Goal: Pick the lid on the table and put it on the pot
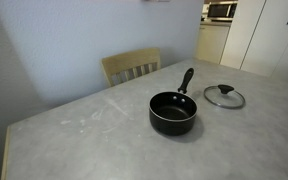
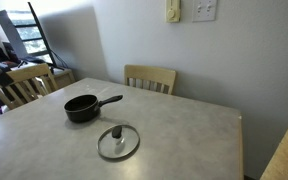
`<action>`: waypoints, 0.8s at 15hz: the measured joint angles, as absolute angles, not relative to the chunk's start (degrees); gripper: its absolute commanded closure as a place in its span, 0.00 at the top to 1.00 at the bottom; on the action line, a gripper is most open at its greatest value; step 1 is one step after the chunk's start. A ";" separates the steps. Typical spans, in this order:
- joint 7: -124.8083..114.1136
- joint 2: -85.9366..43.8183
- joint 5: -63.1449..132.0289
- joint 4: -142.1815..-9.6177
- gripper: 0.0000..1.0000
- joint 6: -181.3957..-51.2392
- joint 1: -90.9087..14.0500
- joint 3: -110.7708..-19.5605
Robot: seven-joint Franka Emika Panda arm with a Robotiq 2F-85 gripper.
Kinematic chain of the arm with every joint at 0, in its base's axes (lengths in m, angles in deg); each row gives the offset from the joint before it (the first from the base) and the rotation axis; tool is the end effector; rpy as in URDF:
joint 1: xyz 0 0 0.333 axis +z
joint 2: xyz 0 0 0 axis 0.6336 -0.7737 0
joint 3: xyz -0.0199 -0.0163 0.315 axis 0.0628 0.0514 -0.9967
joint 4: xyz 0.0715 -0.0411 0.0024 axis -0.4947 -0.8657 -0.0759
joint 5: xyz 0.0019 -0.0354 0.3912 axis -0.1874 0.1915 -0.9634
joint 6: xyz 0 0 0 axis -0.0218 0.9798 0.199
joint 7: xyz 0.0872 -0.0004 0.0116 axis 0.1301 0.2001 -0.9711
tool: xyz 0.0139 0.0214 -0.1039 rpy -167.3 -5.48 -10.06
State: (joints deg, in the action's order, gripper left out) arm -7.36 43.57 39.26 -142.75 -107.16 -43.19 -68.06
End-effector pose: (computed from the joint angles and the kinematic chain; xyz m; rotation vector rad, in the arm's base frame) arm 0.3174 -0.0321 0.4619 3.0073 -0.0935 0.3753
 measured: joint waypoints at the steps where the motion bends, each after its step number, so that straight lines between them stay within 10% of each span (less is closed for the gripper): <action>1: -8.32 41.82 39.45 -142.75 1.00 -108.51 -43.28 -67.23; 12: -13.87 34.42 39.20 -142.51 1.00 -111.80 -43.29 -63.85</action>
